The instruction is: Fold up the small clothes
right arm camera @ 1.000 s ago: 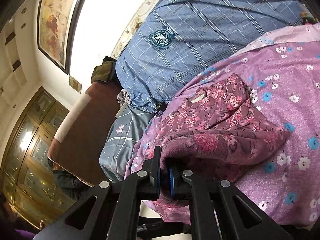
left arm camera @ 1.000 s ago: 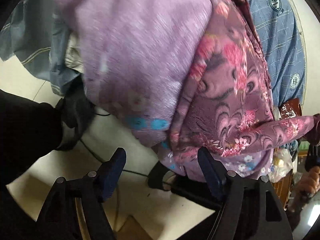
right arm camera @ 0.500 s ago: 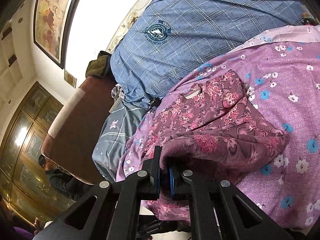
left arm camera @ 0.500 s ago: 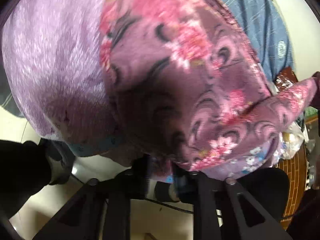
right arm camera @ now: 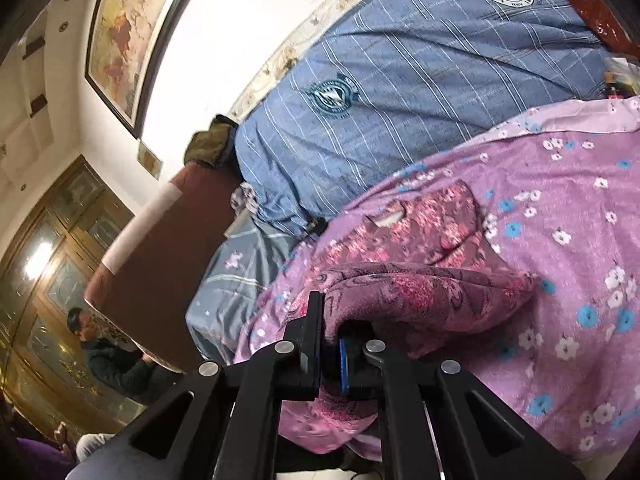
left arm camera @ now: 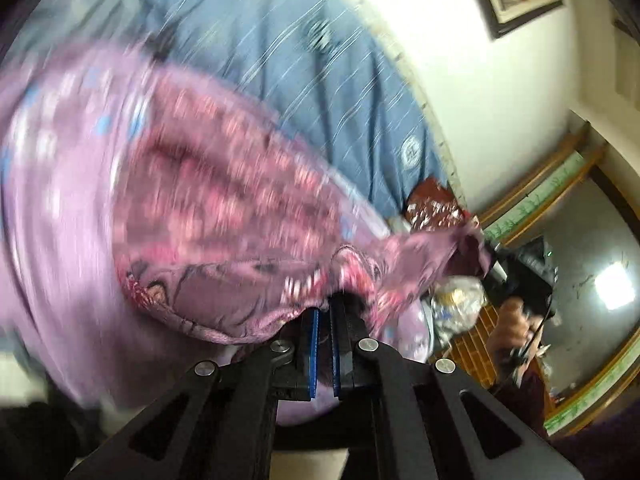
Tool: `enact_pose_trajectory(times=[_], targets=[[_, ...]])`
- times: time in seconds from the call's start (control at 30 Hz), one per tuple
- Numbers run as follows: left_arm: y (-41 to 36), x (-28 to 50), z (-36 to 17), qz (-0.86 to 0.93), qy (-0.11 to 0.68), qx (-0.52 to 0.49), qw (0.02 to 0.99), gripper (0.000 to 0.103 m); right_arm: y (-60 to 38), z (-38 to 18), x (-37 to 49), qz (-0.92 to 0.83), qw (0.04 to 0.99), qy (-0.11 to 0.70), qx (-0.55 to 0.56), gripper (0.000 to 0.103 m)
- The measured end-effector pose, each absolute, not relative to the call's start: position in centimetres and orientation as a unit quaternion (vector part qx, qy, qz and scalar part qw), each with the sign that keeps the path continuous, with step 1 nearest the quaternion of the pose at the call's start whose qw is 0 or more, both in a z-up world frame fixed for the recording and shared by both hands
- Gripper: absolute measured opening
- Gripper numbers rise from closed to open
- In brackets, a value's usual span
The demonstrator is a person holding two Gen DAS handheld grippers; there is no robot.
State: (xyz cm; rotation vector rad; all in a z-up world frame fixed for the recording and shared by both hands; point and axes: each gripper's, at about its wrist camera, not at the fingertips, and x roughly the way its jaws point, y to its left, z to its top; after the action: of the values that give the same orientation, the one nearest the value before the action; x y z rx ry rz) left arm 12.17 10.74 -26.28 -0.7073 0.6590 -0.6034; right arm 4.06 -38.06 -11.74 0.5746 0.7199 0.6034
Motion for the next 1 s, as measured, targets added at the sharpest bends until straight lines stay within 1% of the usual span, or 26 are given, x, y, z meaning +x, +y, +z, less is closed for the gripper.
enact_pose_trajectory(times=[0.1, 0.17, 0.23, 0.37, 0.47, 0.5, 0.53, 0.57, 0.6, 0.63, 0.67, 0.7, 0.77, 0.8, 0.83, 0.87, 0.9, 1.0], targets=[[12.6, 15.1, -24.1, -0.282, 0.292, -0.324, 0.854, 0.002, -37.4, -11.6, 5.4, 0.287, 0.854, 0.340, 0.271, 0.006], [12.8, 18.2, -23.3, -0.265, 0.287, -0.306, 0.868, 0.002, -36.6, -11.9, 7.1, 0.288, 0.852, 0.342, 0.274, 0.006], [12.8, 21.3, -23.3, -0.249, 0.287, -0.309, 0.872, 0.002, -36.0, -12.2, 8.6, 0.287, 0.850, 0.343, 0.278, 0.006], [12.3, 27.7, -23.6, -0.209, 0.288, -0.340, 0.870, 0.002, -34.8, -12.8, 13.9, 0.275, 0.852, 0.340, 0.288, 0.006], [13.2, 32.5, -25.1, -0.158, 0.294, -0.383, 0.862, 0.003, -35.7, -13.8, 19.0, 0.246, 0.852, 0.323, 0.329, 0.006], [13.8, 33.6, -25.7, -0.141, 0.285, -0.404, 0.858, 0.003, -36.2, -14.3, 20.5, 0.230, 0.853, 0.321, 0.340, 0.006], [14.5, 34.7, -26.4, -0.119, 0.277, -0.423, 0.855, 0.003, -36.7, -15.3, 22.6, 0.203, 0.854, 0.320, 0.356, 0.009], [15.4, 35.8, -27.1, -0.093, 0.266, -0.446, 0.850, 0.006, -37.3, -16.3, 24.2, 0.182, 0.852, 0.322, 0.370, 0.013], [16.0, 36.4, -27.6, -0.080, 0.258, -0.461, 0.845, 0.008, -37.8, -17.3, 25.6, 0.161, 0.849, 0.323, 0.386, 0.022], [16.7, 37.1, -28.3, -0.063, 0.250, -0.476, 0.841, 0.009, -38.4, -18.9, 27.2, 0.131, 0.845, 0.327, 0.403, 0.033], [17.0, 37.3, -29.0, -0.048, 0.250, -0.483, 0.838, 0.009, -38.8, -20.0, 28.0, 0.110, 0.844, 0.329, 0.410, 0.059], [17.2, 37.8, -29.4, -0.034, 0.256, -0.490, 0.833, 0.009, -39.4, -21.4, 28.6, 0.081, 0.841, 0.330, 0.422, 0.068], [16.6, 37.9, -29.6, -0.052, 0.259, -0.492, 0.829, 0.011, -40.3, -24.0, 28.6, 0.065, 0.831, 0.318, 0.451, 0.068], [15.9, 38.2, -29.2, -0.069, 0.262, -0.482, 0.833, 0.013, -40.4, -24.8, 28.6, 0.067, 0.832, 0.319, 0.448, 0.067], [15.0, 38.4, -28.7, -0.083, 0.272, -0.463, 0.840, 0.022, -40.2, -25.3, 28.7, 0.057, 0.834, 0.334, 0.435, 0.067], [14.1, 38.4, -28.3, -0.096, 0.282, -0.442, 0.846, 0.030, -39.3, -25.4, 29.2, 0.060, 0.832, 0.363, 0.415, 0.063], [13.6, 38.3, -27.9, -0.103, 0.283, -0.429, 0.852, 0.032, -38.1, -24.9, 29.5, 0.094, 0.833, 0.378, 0.393, 0.057], [13.4, 37.7, -27.4, -0.093, 0.276, -0.421, 0.859, 0.041, -33.3, -22.6, 28.6, 0.193, 0.841, 0.395, 0.316, 0.058]])
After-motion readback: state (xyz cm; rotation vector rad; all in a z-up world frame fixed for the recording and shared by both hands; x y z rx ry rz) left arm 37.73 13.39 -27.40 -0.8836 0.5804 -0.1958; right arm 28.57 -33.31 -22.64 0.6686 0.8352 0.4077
